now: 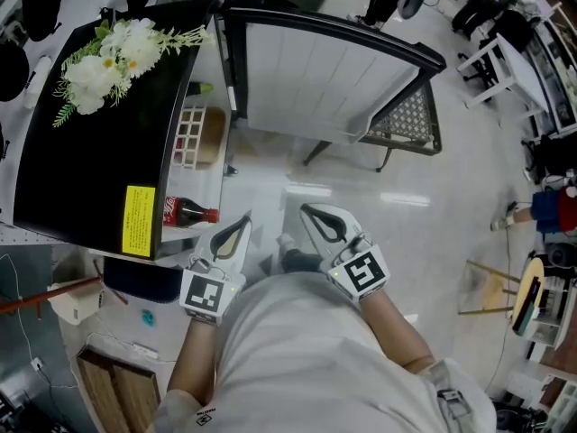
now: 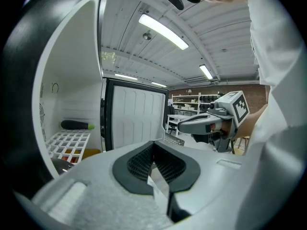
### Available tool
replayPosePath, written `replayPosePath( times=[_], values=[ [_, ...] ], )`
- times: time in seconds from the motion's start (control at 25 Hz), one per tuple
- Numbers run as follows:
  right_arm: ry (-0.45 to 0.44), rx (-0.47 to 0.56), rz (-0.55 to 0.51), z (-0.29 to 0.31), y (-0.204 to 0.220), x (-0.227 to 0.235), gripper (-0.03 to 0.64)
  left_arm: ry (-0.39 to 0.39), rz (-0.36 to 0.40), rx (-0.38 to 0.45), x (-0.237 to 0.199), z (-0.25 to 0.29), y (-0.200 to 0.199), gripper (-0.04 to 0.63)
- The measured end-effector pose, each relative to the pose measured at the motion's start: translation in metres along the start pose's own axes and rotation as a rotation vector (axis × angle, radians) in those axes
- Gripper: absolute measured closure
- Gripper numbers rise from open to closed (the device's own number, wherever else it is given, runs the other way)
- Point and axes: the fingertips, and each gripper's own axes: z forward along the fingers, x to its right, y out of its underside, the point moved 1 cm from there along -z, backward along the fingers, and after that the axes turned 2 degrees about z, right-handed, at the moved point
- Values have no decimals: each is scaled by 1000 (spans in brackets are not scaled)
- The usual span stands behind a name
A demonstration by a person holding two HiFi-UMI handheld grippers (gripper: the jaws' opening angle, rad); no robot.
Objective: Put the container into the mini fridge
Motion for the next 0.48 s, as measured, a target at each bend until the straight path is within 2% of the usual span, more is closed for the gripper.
replayPosePath(
  times=[0.48],
  values=[
    [20,1,21,-5,5,9,614,8,-1,-6,0,7,1,586]
  ],
)
